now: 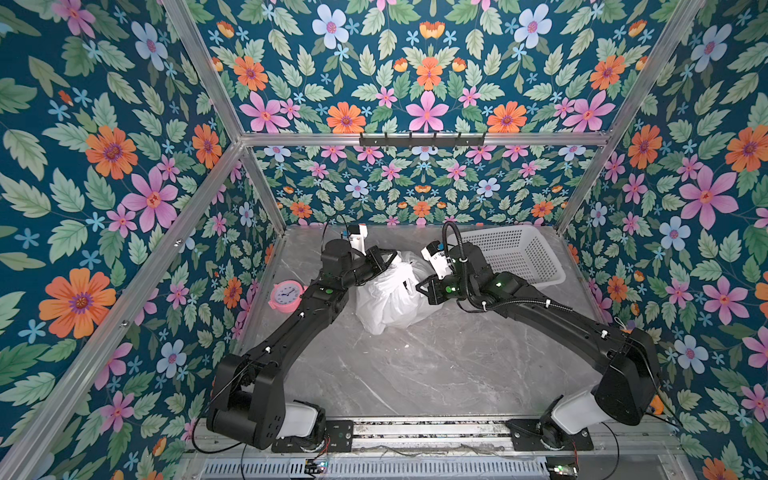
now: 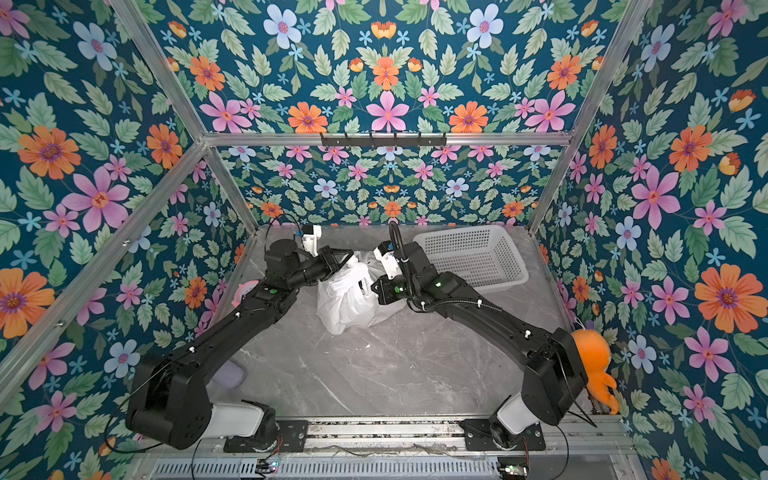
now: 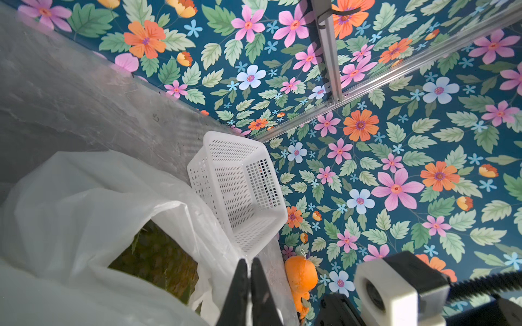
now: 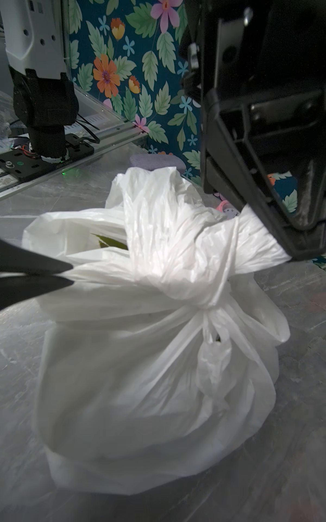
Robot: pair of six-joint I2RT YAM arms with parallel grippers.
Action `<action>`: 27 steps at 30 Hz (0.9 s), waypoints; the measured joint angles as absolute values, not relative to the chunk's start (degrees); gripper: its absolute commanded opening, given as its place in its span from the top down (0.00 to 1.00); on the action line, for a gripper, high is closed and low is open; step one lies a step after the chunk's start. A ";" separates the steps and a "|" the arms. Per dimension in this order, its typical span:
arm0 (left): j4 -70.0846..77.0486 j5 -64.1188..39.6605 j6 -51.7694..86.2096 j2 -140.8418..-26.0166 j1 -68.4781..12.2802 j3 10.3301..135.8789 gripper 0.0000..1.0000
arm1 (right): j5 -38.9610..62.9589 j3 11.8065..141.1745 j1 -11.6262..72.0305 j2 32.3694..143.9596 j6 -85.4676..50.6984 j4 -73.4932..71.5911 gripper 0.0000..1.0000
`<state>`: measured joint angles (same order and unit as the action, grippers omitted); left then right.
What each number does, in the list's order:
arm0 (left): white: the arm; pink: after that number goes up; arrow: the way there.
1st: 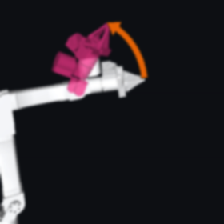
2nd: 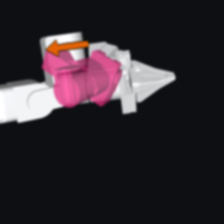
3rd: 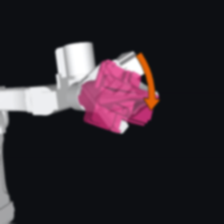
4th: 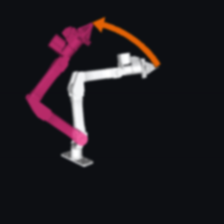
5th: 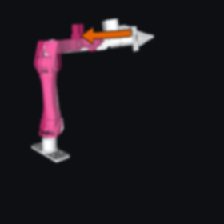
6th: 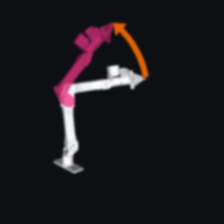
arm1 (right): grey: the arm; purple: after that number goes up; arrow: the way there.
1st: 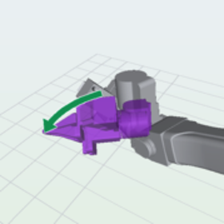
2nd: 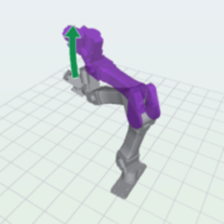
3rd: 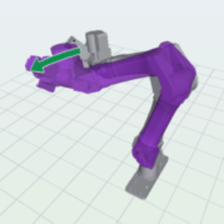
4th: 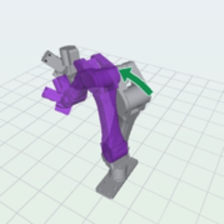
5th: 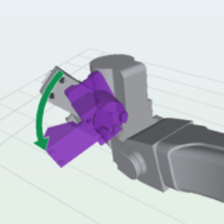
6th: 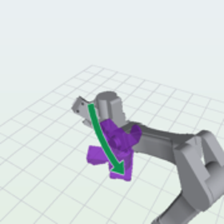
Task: Place the pineapple into a plastic bag & tie a knot
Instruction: Tie the plastic bag at the center of the board.
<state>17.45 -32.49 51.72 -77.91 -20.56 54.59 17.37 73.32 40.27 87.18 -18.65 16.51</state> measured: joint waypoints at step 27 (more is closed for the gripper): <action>16.08 -22.00 35.77 -68.75 -10.74 41.17 1.00 | 4.12 66.63 38.28 83.96 -23.66 20.62 1.00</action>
<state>16.08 -22.00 35.77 -68.75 -10.74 41.17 4.12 66.63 38.28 83.96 -23.66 20.62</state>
